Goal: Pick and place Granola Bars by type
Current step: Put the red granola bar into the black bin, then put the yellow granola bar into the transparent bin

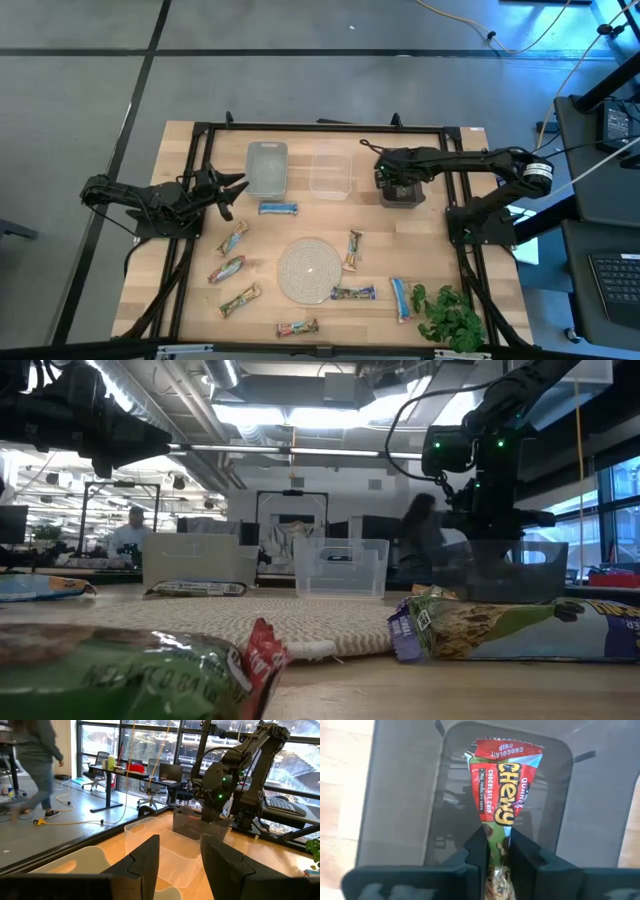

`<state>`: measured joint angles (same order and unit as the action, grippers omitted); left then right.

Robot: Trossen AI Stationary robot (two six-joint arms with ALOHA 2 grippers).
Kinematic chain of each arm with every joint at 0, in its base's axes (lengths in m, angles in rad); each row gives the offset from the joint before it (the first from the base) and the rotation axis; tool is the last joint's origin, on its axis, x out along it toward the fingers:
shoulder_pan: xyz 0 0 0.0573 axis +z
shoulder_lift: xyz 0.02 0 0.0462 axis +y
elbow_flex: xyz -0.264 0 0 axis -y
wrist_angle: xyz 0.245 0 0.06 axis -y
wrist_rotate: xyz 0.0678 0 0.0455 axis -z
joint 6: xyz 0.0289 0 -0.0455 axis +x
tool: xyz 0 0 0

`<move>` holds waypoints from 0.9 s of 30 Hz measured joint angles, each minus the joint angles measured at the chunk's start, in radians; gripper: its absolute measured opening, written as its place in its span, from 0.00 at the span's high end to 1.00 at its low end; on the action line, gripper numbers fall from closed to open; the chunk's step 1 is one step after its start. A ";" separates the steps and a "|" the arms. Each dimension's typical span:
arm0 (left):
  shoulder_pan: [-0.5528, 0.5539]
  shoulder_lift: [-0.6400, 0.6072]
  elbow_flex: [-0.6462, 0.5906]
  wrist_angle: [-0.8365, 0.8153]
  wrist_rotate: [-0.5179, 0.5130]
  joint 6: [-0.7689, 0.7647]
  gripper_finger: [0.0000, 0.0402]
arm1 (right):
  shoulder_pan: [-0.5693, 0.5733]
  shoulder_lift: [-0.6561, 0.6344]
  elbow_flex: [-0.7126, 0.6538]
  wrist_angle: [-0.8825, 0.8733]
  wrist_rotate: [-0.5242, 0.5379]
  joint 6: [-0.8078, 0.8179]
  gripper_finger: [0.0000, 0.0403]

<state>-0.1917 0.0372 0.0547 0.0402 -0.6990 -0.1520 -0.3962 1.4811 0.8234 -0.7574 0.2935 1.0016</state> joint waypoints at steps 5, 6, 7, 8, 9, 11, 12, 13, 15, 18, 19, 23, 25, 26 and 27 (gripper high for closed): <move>0.000 0.000 0.000 0.000 0.000 0.000 0.66 | 0.000 0.000 0.000 -0.001 -0.009 -0.012 0.76; 0.000 0.000 0.000 0.000 0.000 -0.001 0.66 | 0.000 0.000 0.000 -0.001 -0.009 -0.012 0.73; 0.000 0.000 0.000 0.000 0.000 0.000 0.66 | 0.000 0.000 0.000 -0.001 -0.008 -0.009 0.70; 0.000 0.000 0.000 0.000 0.000 0.000 0.66 | 0.000 0.000 0.000 -0.001 -0.008 -0.006 0.67; 0.000 0.000 0.000 0.000 0.000 0.000 0.66 | 0.000 0.000 0.000 -0.002 -0.008 -0.006 0.64; 0.000 0.000 0.000 0.000 0.000 0.000 0.66 | 0.000 -0.009 0.000 -0.003 -0.011 -0.011 0.60; 0.000 0.000 0.000 0.000 0.000 0.000 0.66 | 0.000 -0.020 0.004 -0.013 -0.015 -0.011 0.58; 0.000 0.000 0.000 0.000 0.000 0.000 0.66 | 0.000 -0.032 0.017 -0.034 -0.018 -0.011 0.56; 0.000 0.000 0.000 0.000 0.000 0.000 0.66 | 0.001 -0.058 0.057 -0.072 -0.011 -0.013 0.54; 0.000 0.000 0.000 0.000 0.000 0.000 0.66 | 0.015 -0.098 0.130 -0.133 -0.017 -0.011 0.52; 0.000 0.000 0.000 0.000 0.000 0.000 0.66 | 0.025 -0.108 0.155 -0.139 -0.032 -0.010 0.52; 0.000 0.000 0.000 0.000 0.000 0.000 0.66 | 0.115 -0.121 0.249 -0.127 -0.086 -0.010 0.52; 0.000 0.000 0.000 0.000 0.002 0.000 0.66 | 0.177 -0.114 0.283 -0.120 -0.088 0.022 0.52; 0.000 0.000 0.000 0.000 0.002 0.000 0.66 | 0.208 -0.110 0.296 -0.116 -0.088 0.055 0.52; 0.000 0.000 0.000 0.000 0.002 -0.001 0.66 | 0.241 -0.104 0.305 -0.115 -0.087 0.093 0.52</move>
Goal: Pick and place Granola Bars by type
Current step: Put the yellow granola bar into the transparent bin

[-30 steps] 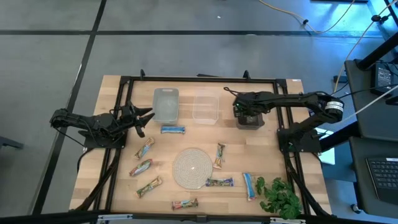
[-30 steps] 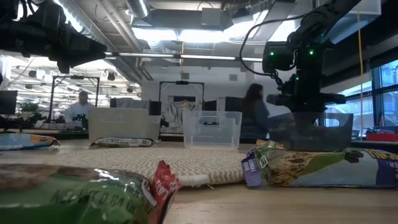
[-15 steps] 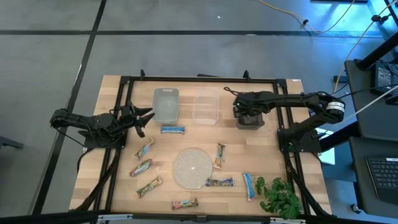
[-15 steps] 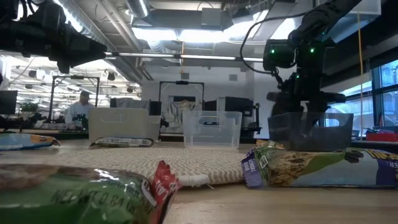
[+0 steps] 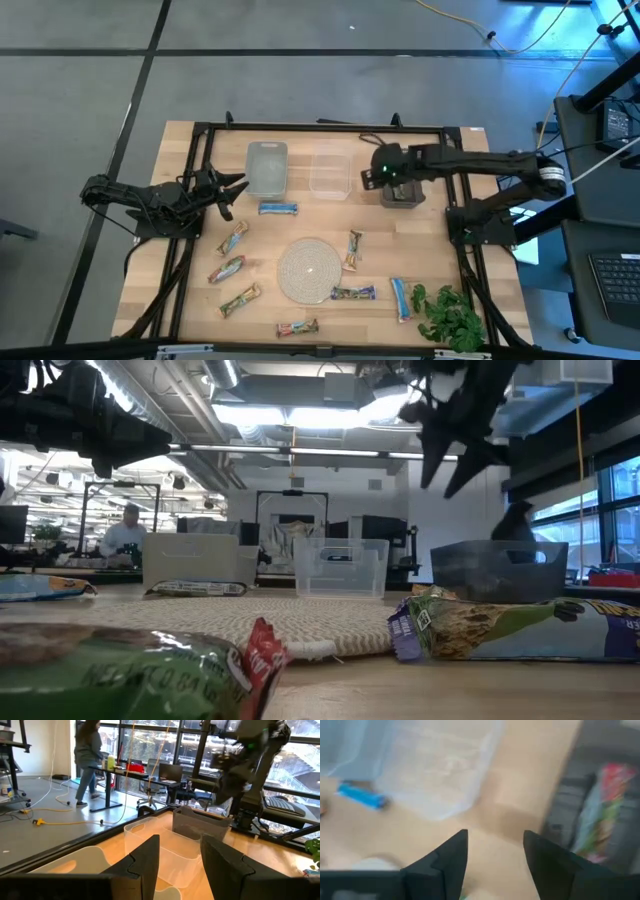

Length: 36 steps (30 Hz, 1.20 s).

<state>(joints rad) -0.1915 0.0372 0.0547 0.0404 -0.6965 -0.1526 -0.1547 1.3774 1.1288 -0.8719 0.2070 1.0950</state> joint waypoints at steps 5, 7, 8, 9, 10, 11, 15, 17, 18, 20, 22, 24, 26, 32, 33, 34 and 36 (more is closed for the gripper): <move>0.000 0.000 0.000 0.000 0.000 0.000 0.66 | 0.155 0.045 0.010 0.039 -0.001 0.208 0.52; 0.000 0.000 0.000 0.000 0.001 -0.001 0.66 | 0.212 0.066 0.010 0.075 -0.002 0.236 0.52; 0.000 0.000 0.000 0.000 0.001 -0.001 0.66 | 0.240 0.077 0.010 0.094 -0.002 0.240 0.52; 0.000 0.000 0.000 0.000 0.001 -0.001 0.66 | 0.268 0.089 0.010 0.116 -0.001 0.241 0.52; 0.000 0.000 0.000 0.000 0.001 -0.001 0.66 | 0.292 0.100 0.010 0.141 -0.001 0.242 0.52; 0.000 0.000 0.000 0.000 0.001 -0.001 0.66 | 0.315 0.112 0.010 0.169 -0.001 0.242 0.52; 0.000 0.000 0.000 0.000 0.001 -0.001 0.66 | 0.378 0.161 0.010 0.254 -0.001 0.259 0.52; 0.000 0.000 0.000 0.000 0.001 -0.001 0.66 | 0.397 0.190 0.010 0.278 0.000 0.261 0.52; 0.000 0.000 0.000 0.000 0.001 -0.001 0.66 | 0.405 0.204 0.010 0.286 0.000 0.262 0.52; 0.000 0.000 0.000 0.000 0.002 -0.006 0.66 | 0.417 0.236 0.010 0.286 -0.005 0.274 0.52; 0.000 0.000 0.000 0.000 0.002 -0.026 0.66 | 0.423 0.269 0.010 0.274 -0.020 0.303 0.51; 0.000 0.000 0.000 0.000 0.003 -0.041 0.66 | 0.422 0.303 0.010 0.265 -0.021 0.320 0.49; 0.000 0.000 0.000 0.000 0.003 -0.047 0.66 | 0.421 0.345 0.010 0.279 -0.026 0.344 0.45; 0.000 0.000 0.000 0.000 0.003 -0.046 0.66 | 0.419 0.438 0.010 0.288 -0.081 0.418 0.31; 0.000 0.000 0.000 0.000 0.003 -0.046 0.66 | 0.419 0.448 0.010 0.289 -0.102 0.419 0.30; 0.000 0.000 0.000 0.000 0.003 -0.046 0.66 | 0.419 0.457 0.010 0.290 -0.119 0.421 0.28; 0.000 0.000 0.000 -0.001 0.003 -0.046 0.66 | 0.419 0.477 0.010 0.295 -0.130 0.423 0.27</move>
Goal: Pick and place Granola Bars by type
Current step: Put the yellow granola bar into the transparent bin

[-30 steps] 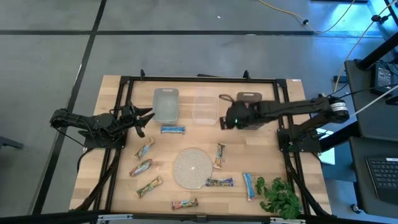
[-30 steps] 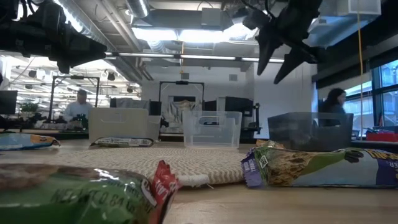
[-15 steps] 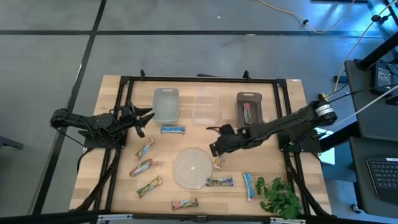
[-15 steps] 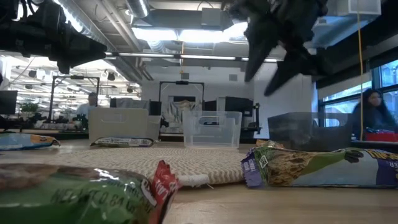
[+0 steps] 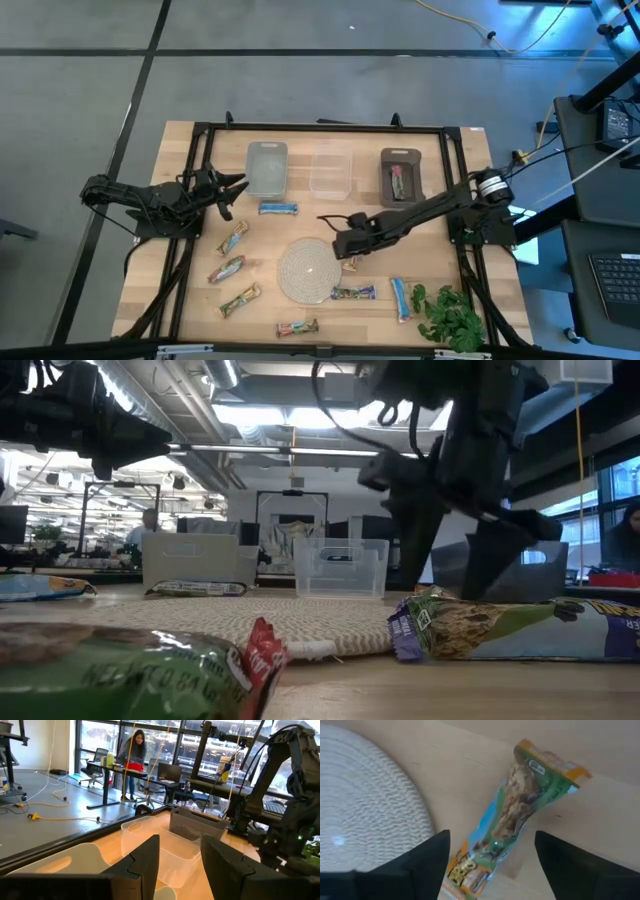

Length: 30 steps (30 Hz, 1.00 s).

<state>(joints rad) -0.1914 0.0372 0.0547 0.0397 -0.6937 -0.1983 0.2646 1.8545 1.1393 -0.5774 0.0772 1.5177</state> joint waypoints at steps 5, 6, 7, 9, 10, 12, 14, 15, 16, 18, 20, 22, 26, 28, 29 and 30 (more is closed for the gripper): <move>0.000 0.000 0.000 -0.024 -0.001 0.000 0.66 | 0.001 0.040 0.005 0.008 0.003 0.008 0.27; 0.000 0.000 0.000 -0.030 -0.001 0.000 0.66 | 0.001 0.046 0.005 0.008 0.004 0.016 0.27; 0.000 0.000 0.000 -0.036 -0.001 0.000 0.66 | 0.001 0.049 0.005 0.008 0.004 0.021 0.27; 0.000 0.000 0.000 -0.049 -0.001 0.000 0.66 | 0.001 0.051 0.005 0.008 0.007 0.023 0.27; 0.000 0.000 0.000 -0.051 -0.001 0.001 0.66 | 0.001 0.052 0.005 0.008 0.008 0.023 0.28; 0.000 0.000 0.000 -0.051 -0.001 0.001 0.66 | 0.001 0.049 0.004 0.006 0.009 0.023 0.31; 0.000 0.000 0.000 -0.051 -0.001 0.001 0.66 | 0.001 0.049 0.003 0.003 0.009 0.022 0.35; 0.000 0.000 0.000 -0.051 -0.001 0.002 0.66 | 0.001 0.049 0.002 0.001 0.009 0.022 0.38; 0.000 0.000 0.000 -0.052 -0.001 0.002 0.66 | 0.001 0.049 0.002 -0.002 0.009 0.022 0.40; 0.000 0.000 0.000 -0.052 -0.001 0.002 0.66 | 0.001 0.050 0.002 -0.008 0.009 0.020 0.45; 0.000 0.000 0.000 -0.052 -0.001 0.002 0.66 | 0.001 0.050 0.001 -0.017 0.009 0.012 0.50; 0.000 0.000 0.000 -0.052 -0.001 0.002 0.66 | 0.001 0.051 0.002 -0.028 0.009 0.001 0.53; 0.000 0.000 0.000 -0.052 -0.001 0.002 0.66 | 0.001 0.052 0.002 -0.040 0.009 -0.004 0.59; 0.000 0.000 0.000 -0.052 -0.001 0.002 0.66 | 0.001 0.052 0.002 -0.043 0.009 -0.005 0.61; 0.000 0.000 0.000 -0.052 -0.001 0.002 0.66 | 0.001 0.052 0.002 -0.044 0.009 -0.006 0.62; 0.000 0.000 0.000 -0.052 -0.001 0.002 0.66 | 0.001 0.052 0.002 -0.046 0.009 -0.006 0.63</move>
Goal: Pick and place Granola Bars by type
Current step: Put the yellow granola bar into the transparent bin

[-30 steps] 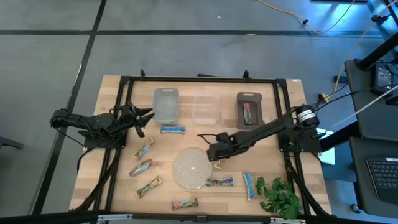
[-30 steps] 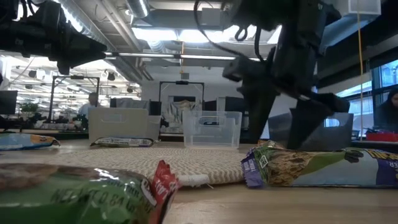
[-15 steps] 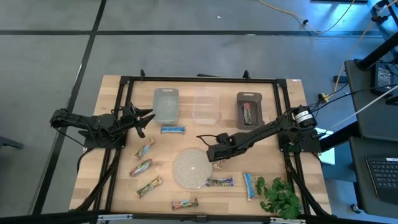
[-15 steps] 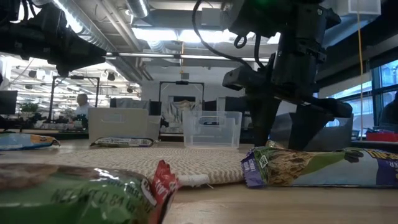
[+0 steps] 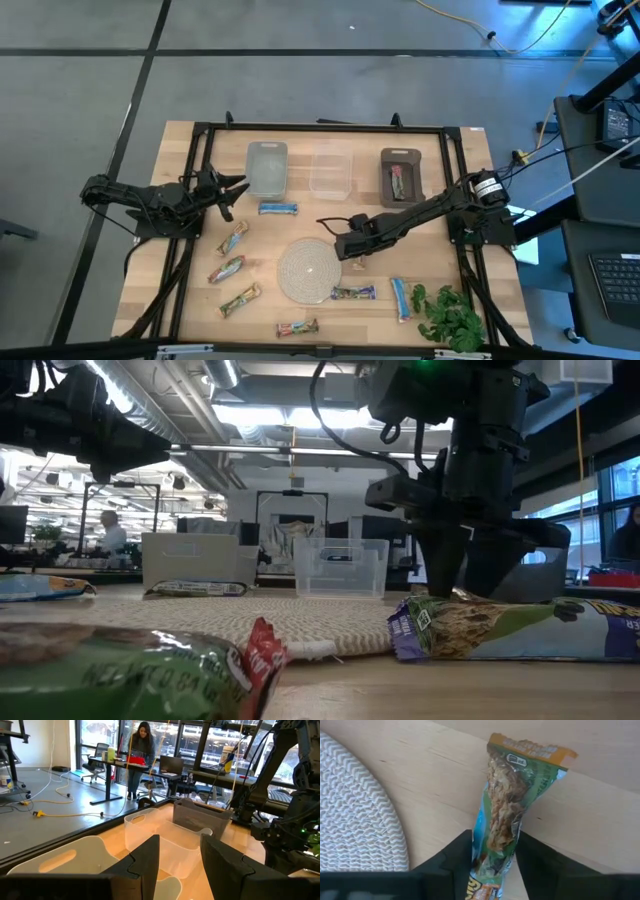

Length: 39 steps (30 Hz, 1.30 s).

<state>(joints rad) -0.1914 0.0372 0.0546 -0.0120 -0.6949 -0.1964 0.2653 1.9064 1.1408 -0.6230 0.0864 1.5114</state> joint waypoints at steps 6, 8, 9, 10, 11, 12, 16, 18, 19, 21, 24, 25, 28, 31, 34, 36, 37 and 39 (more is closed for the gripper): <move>0.000 0.000 0.000 0.000 0.000 0.000 0.66 | 0.000 0.000 -0.001 -0.005 0.000 -0.024 0.69; 0.000 0.000 0.000 0.000 0.000 0.000 0.66 | 0.000 0.000 -0.001 -0.007 0.000 -0.037 0.71; 0.000 0.000 0.000 0.000 0.000 0.000 0.66 | 0.000 0.000 -0.001 -0.008 0.000 -0.045 0.72; 0.000 0.000 0.000 0.000 0.000 0.000 0.66 | 0.000 0.000 -0.001 -0.009 0.000 -0.048 0.73; 0.000 0.000 0.000 0.000 0.000 0.000 0.66 | 0.000 0.000 -0.001 -0.010 0.000 -0.050 0.74; 0.000 0.000 0.000 0.000 0.000 0.000 0.66 | 0.000 0.000 -0.002 -0.010 0.000 -0.050 0.75; 0.000 0.000 0.000 0.000 0.000 0.000 0.66 | 0.000 -0.011 -0.002 -0.013 -0.001 -0.055 0.79; 0.000 0.000 0.000 0.000 0.000 0.000 0.66 | 0.000 -0.021 -0.005 -0.011 -0.002 -0.076 0.81; 0.000 0.000 0.000 0.000 0.000 0.000 0.66 | 0.000 -0.029 -0.005 -0.010 -0.004 -0.088 0.82; 0.000 0.000 0.000 0.000 0.000 -0.001 0.66 | -0.001 -0.049 0.003 -0.001 -0.004 -0.113 0.82; 0.000 0.000 0.000 0.000 0.000 -0.001 0.66 | -0.006 -0.092 0.027 0.003 0.023 -0.162 0.82; 0.000 0.000 0.000 0.000 0.000 -0.001 0.66 | -0.011 -0.103 0.037 0.005 0.031 -0.175 0.82; 0.000 0.000 0.000 0.000 0.000 -0.002 0.66 | -0.029 -0.136 0.081 -0.003 0.079 -0.238 0.82; 0.000 0.000 0.000 0.002 0.003 -0.002 0.66 | -0.066 -0.164 0.147 -0.004 0.152 -0.320 0.82; 0.000 0.000 0.000 0.007 0.013 -0.002 0.66 | -0.124 -0.166 0.234 -0.036 0.209 -0.441 0.82; 0.000 0.000 0.000 0.007 0.013 -0.001 0.66 | -0.172 -0.168 0.296 -0.051 0.227 -0.521 0.82; 0.000 0.000 0.000 0.008 0.014 -0.001 0.66 | -0.199 -0.169 0.321 -0.049 0.227 -0.555 0.82; 0.000 0.000 0.000 0.008 0.014 -0.002 0.66 | -0.256 -0.169 0.360 -0.052 0.228 -0.608 0.82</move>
<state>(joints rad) -0.1914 0.0369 0.0547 -0.0044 -0.6807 -0.1982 0.0096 1.7372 1.5006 -0.6751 0.3140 0.9030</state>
